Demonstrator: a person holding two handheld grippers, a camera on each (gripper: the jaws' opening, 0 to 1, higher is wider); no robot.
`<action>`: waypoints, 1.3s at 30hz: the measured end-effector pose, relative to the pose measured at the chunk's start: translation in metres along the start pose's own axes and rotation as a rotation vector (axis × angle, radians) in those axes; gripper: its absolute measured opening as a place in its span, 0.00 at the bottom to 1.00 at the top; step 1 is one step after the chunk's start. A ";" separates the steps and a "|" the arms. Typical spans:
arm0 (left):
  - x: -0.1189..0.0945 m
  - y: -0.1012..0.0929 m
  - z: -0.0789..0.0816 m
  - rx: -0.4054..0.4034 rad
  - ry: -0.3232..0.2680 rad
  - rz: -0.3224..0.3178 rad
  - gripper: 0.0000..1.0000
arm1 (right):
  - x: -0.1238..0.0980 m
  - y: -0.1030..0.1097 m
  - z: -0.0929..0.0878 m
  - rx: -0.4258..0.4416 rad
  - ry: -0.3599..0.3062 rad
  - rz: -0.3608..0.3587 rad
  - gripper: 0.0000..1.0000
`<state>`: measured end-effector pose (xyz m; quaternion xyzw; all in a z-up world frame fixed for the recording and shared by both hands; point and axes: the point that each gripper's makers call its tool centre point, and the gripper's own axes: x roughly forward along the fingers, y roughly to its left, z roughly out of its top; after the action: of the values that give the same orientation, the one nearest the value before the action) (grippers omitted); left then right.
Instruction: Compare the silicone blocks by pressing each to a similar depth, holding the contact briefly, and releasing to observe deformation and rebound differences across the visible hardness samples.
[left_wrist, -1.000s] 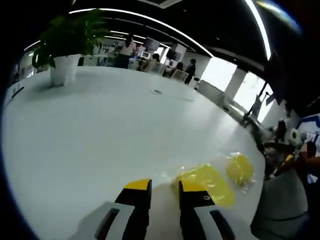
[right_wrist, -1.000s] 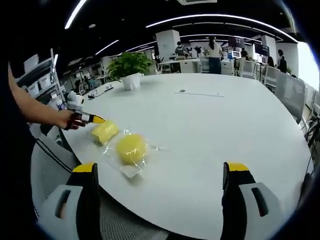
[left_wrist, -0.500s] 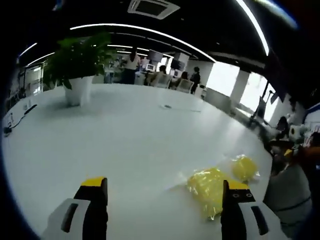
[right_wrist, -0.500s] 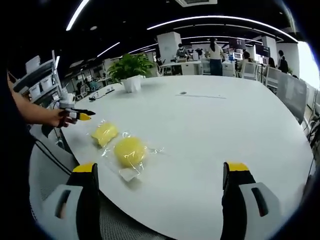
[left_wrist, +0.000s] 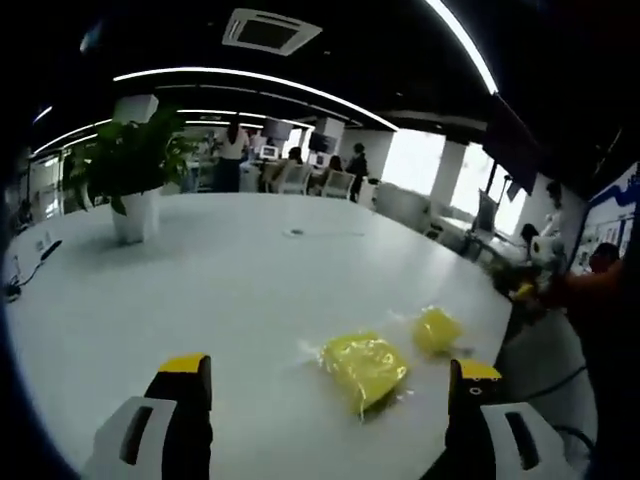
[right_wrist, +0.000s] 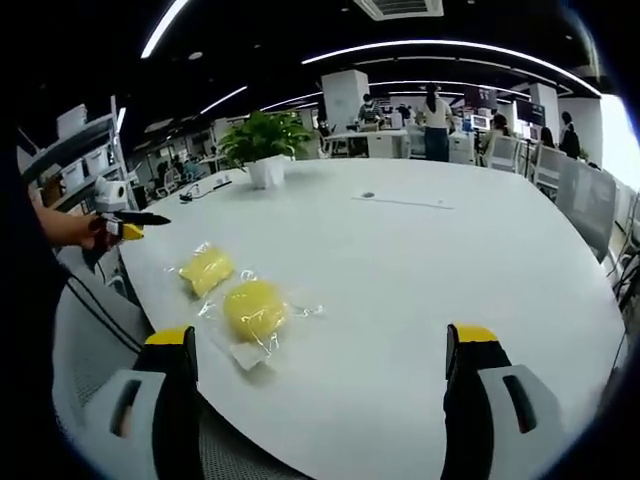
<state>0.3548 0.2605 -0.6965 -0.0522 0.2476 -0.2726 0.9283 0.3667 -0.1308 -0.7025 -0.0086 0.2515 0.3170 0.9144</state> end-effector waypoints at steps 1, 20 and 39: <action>-0.001 -0.004 0.001 0.004 0.000 -0.005 1.00 | 0.000 0.000 0.000 0.002 -0.003 0.000 0.97; -0.002 -0.027 0.000 -0.040 0.003 -0.069 1.00 | -0.007 -0.005 -0.005 0.064 -0.031 -0.011 0.97; 0.028 -0.060 0.024 -0.149 0.007 -0.160 1.00 | -0.007 0.008 -0.016 0.032 0.048 -0.001 0.97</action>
<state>0.3582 0.1935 -0.6732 -0.1395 0.2656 -0.3269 0.8962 0.3503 -0.1312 -0.7126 -0.0017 0.2785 0.3121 0.9083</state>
